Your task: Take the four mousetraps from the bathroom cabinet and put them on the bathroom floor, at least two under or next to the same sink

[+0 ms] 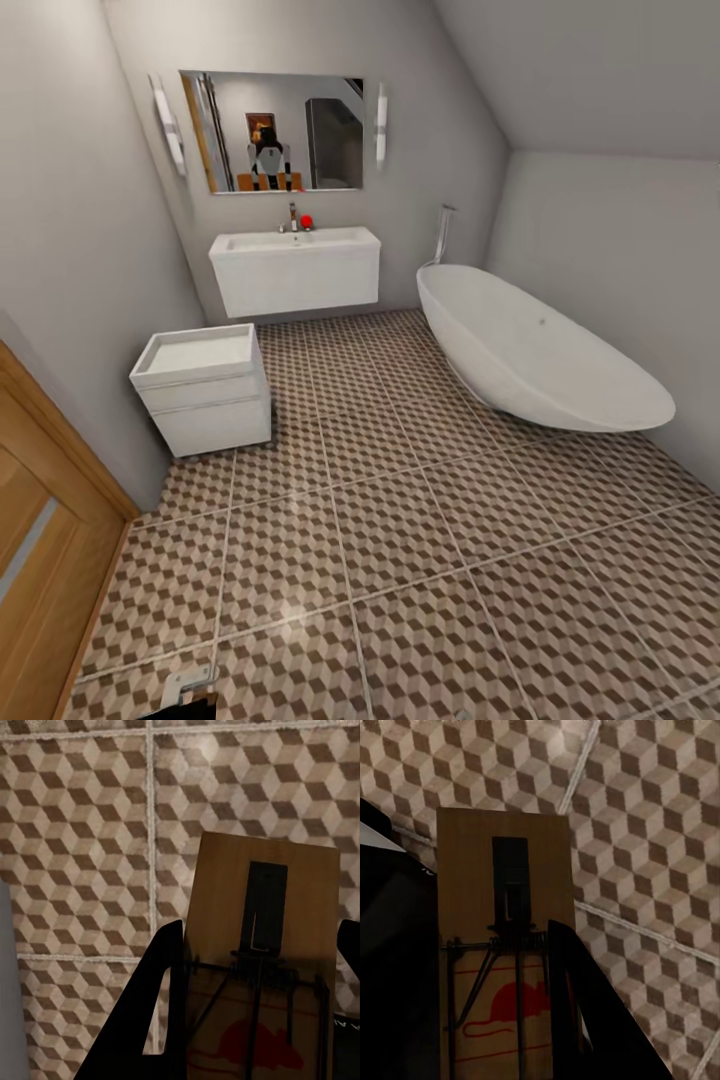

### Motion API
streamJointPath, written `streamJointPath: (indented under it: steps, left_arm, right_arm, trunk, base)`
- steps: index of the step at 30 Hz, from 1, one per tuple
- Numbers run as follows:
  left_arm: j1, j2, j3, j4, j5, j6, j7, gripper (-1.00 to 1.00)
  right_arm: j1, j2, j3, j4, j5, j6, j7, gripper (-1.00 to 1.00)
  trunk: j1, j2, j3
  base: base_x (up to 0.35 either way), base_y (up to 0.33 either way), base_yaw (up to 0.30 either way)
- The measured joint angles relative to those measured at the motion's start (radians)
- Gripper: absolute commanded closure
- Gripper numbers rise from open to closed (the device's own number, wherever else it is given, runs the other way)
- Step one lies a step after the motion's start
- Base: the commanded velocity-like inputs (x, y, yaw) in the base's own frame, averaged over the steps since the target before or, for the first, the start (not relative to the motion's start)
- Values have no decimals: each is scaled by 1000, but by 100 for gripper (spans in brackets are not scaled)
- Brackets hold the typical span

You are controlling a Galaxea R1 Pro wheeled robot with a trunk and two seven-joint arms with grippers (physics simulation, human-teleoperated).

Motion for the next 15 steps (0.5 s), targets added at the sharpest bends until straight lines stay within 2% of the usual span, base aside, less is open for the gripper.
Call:
streamJointPath:
  steps: [15]
  left_arm:
    - [0, 0, 0, 0, 0, 0, 0, 100]
  right_arm:
    - [0, 0, 0, 1, 0, 0, 0, 100]
  trunk:
    - [0, 0, 24]
  base:
    - [0, 0, 0]
